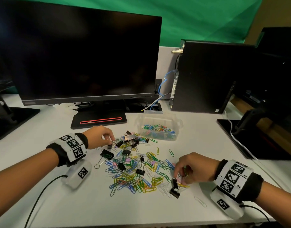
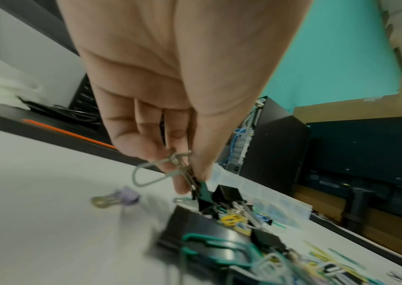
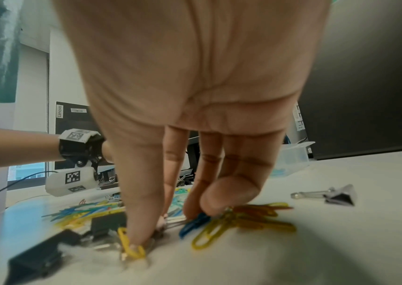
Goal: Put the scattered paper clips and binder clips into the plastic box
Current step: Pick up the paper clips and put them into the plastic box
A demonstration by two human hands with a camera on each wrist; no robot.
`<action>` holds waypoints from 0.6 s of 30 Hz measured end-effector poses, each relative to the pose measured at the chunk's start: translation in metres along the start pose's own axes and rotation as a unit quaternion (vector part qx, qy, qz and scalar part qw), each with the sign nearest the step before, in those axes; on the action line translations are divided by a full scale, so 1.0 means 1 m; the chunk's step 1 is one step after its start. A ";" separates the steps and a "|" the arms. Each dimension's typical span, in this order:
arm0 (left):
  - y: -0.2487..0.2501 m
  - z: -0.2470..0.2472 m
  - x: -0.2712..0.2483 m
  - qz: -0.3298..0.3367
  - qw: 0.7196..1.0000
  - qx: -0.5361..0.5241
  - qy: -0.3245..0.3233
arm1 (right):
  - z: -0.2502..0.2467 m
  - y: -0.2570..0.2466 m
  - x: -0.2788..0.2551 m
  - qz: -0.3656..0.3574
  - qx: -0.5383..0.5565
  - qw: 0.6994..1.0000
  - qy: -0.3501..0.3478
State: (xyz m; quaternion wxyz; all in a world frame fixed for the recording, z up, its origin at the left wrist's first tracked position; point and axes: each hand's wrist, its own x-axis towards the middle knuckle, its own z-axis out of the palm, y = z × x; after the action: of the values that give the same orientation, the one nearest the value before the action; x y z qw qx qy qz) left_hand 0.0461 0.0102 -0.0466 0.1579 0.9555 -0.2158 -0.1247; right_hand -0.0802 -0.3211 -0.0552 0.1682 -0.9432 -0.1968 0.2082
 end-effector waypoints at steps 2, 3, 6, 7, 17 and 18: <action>-0.013 0.000 -0.001 -0.020 1.000 0.001 0.008 | 0.000 -0.001 0.000 -0.001 0.000 1.000 0.006; -0.018 0.001 -0.002 -0.026 1.000 0.001 0.008 | 0.001 -0.001 0.000 -0.001 -0.003 1.000 0.006; -0.027 0.005 -0.004 -0.037 0.999 0.005 -0.004 | 0.001 -0.004 0.000 0.001 -0.006 1.000 0.012; -0.026 0.006 -0.005 -0.037 0.999 0.007 -0.004 | 0.001 -0.004 0.000 -0.002 -0.009 1.000 0.014; 0.028 0.011 -0.004 0.039 0.997 0.061 0.039 | -0.026 0.013 0.004 0.055 -0.050 0.992 0.102; 0.042 0.012 -0.005 0.065 0.996 0.049 0.035 | -0.030 0.018 0.006 0.074 -0.054 0.990 0.110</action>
State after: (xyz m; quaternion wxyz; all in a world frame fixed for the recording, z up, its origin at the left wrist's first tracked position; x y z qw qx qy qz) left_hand 0.0221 -0.0260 -0.0420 0.1265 0.9496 -0.2780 -0.0703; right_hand -0.0561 -0.3408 -0.0386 0.1213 -0.9802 -0.1174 0.1036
